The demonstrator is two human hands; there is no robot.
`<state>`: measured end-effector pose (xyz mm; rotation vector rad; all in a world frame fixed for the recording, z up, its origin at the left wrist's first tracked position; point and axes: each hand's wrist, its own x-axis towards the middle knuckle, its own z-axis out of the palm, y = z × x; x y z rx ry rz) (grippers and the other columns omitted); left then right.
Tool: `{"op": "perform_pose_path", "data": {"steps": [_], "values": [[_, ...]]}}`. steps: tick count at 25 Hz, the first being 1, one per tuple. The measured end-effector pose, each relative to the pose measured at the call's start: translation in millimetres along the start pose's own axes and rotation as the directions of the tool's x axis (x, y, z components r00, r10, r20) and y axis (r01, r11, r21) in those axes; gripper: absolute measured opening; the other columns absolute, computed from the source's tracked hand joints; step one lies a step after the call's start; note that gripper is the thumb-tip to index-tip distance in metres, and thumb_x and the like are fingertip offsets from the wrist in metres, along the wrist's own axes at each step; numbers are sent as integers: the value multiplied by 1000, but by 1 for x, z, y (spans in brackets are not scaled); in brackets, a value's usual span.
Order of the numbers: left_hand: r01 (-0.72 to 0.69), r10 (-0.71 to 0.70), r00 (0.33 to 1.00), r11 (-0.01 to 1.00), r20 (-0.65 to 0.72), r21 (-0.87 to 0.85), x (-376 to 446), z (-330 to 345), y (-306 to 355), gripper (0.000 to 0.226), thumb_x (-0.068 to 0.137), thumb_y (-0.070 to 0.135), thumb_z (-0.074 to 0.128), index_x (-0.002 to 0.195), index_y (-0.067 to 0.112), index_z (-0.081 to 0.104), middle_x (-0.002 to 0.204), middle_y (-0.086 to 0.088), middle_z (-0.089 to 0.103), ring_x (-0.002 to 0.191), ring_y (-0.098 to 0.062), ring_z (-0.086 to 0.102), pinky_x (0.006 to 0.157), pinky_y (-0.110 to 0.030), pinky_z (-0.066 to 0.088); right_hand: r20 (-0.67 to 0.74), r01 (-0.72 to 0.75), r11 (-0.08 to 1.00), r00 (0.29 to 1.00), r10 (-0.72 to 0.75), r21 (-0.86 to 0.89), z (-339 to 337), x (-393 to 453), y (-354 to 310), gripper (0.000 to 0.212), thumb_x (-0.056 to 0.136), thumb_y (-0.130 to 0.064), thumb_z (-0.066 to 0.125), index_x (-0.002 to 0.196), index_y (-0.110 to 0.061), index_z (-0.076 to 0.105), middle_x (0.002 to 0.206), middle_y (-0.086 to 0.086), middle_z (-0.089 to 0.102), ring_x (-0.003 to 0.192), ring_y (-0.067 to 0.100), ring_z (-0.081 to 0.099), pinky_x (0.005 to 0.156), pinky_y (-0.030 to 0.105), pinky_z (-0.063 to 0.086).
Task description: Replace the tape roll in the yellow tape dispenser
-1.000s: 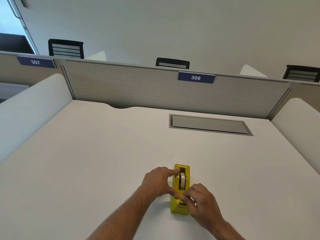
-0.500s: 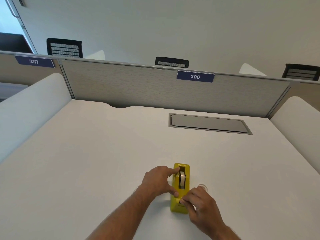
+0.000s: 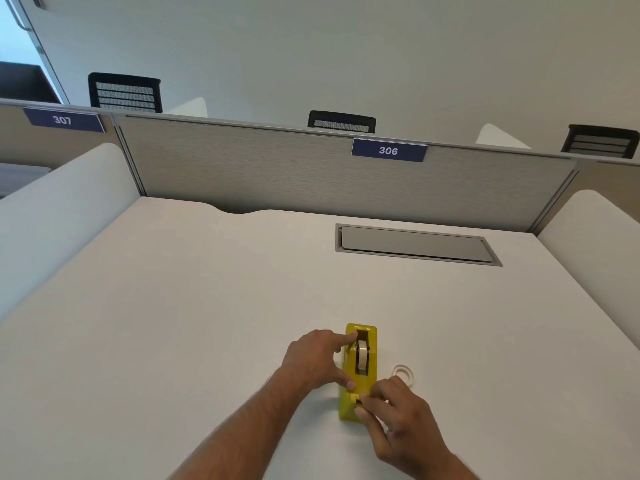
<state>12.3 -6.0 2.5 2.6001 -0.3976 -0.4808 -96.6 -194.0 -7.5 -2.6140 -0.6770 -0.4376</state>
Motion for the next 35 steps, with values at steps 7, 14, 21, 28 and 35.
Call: {"op": "perform_pose_path", "data": {"steps": [7, 14, 21, 28, 35], "values": [[11, -11, 1000, 1000, 5, 14, 0, 1, 2, 101, 57, 65, 83, 143, 51, 33, 123, 15, 64, 112, -12, 56, 81, -32, 45, -97, 115, 985, 987, -128, -127, 6, 0, 4, 34, 99, -32, 45, 86, -15, 73, 80, 0, 65, 72, 16, 52, 51, 21, 45], [8, -9, 1000, 999, 8, 47, -1, -2, 6, 101, 59, 66, 83, 144, 49, 32, 122, 13, 65, 111, -14, 58, 78, -32, 45, -70, 18, 990, 997, -28, -143, 0, 0, -2, 18, 68, -24, 88, 80, -16, 76, 72, 1, 68, 65, 16, 60, 49, 20, 49], [0, 0, 1000, 997, 1, 78, -5, -3, 10, 96, 64, 63, 81, 145, 45, 35, 118, 9, 67, 108, -16, 60, 78, -34, 47, -49, 40, 991, 998, -47, -126, 1, -2, 0, 23, 63, -21, 91, 79, -14, 76, 73, 1, 67, 66, 17, 59, 50, 22, 50], [0, 1, 1000, 996, -10, 85, -8, -3, 11, 95, 65, 64, 81, 146, 43, 35, 119, 7, 66, 108, -17, 60, 80, -34, 48, -24, 51, 993, 998, -54, -106, 5, -3, 2, 23, 64, -20, 90, 81, -15, 75, 76, 1, 66, 68, 17, 58, 50, 23, 51], [-51, 57, 997, 994, -58, 98, -14, -3, 6, 87, 73, 64, 73, 146, 45, 29, 129, 10, 60, 119, -16, 53, 88, -36, 46, -57, 41, 999, 997, -42, -15, -19, 0, -4, 22, 75, -30, 79, 94, -20, 74, 81, -1, 62, 70, 19, 58, 46, 25, 51]]}}
